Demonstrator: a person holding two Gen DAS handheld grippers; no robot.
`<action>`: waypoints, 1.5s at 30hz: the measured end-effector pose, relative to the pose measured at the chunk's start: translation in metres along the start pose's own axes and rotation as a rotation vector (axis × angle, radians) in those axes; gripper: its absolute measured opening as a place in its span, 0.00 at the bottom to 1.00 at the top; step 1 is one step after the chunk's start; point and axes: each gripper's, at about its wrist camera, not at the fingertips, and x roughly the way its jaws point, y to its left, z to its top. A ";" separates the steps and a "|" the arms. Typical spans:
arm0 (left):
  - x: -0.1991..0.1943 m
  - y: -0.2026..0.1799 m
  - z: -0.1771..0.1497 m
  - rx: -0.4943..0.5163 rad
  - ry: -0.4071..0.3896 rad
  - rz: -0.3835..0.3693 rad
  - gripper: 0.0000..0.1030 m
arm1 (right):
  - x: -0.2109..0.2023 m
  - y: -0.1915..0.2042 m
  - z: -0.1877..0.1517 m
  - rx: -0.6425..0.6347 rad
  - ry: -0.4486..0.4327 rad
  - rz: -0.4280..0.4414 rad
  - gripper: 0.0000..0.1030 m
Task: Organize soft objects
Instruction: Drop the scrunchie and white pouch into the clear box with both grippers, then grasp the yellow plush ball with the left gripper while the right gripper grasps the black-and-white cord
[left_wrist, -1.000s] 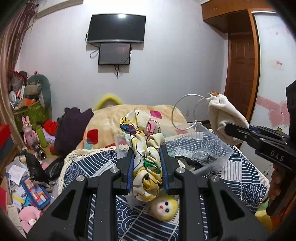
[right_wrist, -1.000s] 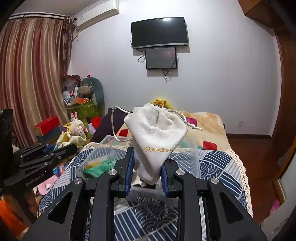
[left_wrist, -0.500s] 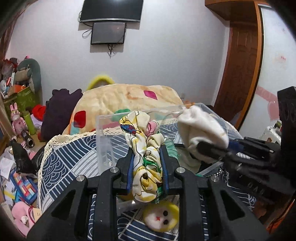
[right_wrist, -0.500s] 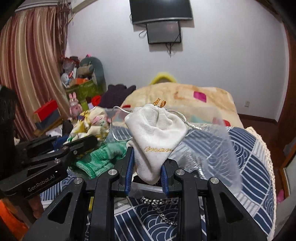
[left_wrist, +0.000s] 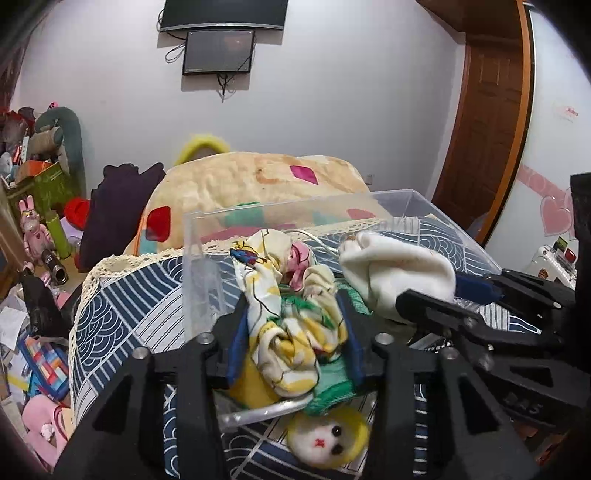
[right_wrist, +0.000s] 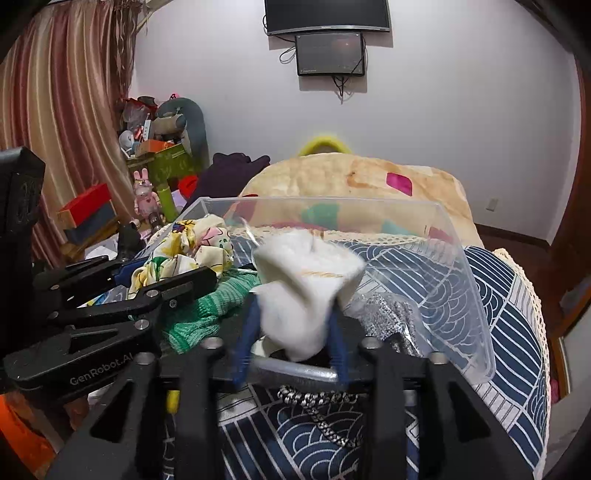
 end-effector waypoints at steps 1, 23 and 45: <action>-0.002 0.002 -0.001 -0.011 0.000 -0.004 0.48 | -0.002 -0.001 -0.001 0.007 -0.006 0.003 0.54; -0.090 -0.003 -0.014 0.001 -0.182 0.018 0.93 | -0.072 -0.018 -0.010 0.035 -0.166 -0.030 0.67; -0.025 -0.008 -0.073 -0.050 0.050 -0.016 0.92 | -0.007 -0.031 -0.062 0.062 0.096 -0.013 0.53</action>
